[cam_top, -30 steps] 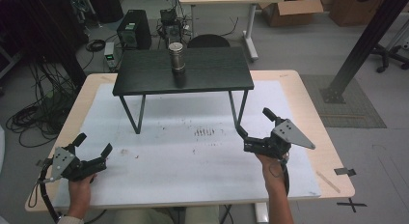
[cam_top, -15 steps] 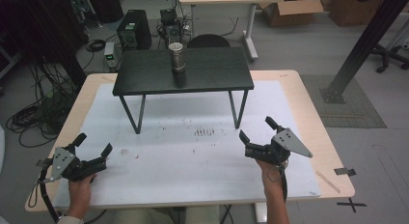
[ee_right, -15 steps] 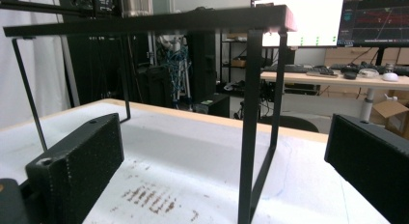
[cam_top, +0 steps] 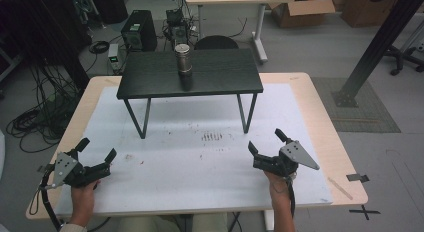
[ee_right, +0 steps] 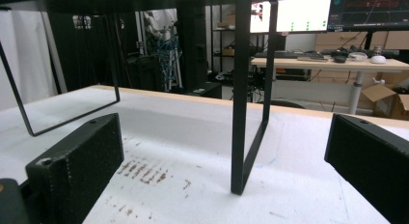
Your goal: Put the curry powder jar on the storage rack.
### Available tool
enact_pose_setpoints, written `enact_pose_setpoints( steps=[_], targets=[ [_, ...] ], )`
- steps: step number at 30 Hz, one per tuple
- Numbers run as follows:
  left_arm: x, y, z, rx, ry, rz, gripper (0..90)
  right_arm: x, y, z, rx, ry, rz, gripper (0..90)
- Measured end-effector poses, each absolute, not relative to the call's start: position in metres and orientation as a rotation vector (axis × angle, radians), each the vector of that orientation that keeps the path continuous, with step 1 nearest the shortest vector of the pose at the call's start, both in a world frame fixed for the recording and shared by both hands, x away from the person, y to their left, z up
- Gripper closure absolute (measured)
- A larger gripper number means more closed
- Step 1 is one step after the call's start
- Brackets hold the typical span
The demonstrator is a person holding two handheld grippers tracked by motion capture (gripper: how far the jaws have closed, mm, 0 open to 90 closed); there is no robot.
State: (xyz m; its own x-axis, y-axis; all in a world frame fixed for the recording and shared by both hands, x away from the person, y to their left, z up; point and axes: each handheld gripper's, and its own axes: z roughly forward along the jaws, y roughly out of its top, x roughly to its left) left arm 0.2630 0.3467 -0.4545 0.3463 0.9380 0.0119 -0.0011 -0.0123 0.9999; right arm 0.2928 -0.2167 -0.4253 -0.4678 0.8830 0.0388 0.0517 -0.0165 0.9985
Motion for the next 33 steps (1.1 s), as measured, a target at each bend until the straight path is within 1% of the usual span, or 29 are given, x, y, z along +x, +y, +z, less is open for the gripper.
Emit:
enact_pose_setpoints(
  steps=[21, 33],
  targets=[
    [0.263, 0.347, -0.455, 1.365, 0.938, 0.954, 0.5, 0.280, -0.220, -0.453, 1.011, 1.560, 1.511, 0.0],
    [0.263, 0.347, -0.455, 1.365, 0.937, 0.956, 0.4, 0.277, -0.220, -0.454, 0.990, 1.528, 1.520, 0.0]
  ],
)
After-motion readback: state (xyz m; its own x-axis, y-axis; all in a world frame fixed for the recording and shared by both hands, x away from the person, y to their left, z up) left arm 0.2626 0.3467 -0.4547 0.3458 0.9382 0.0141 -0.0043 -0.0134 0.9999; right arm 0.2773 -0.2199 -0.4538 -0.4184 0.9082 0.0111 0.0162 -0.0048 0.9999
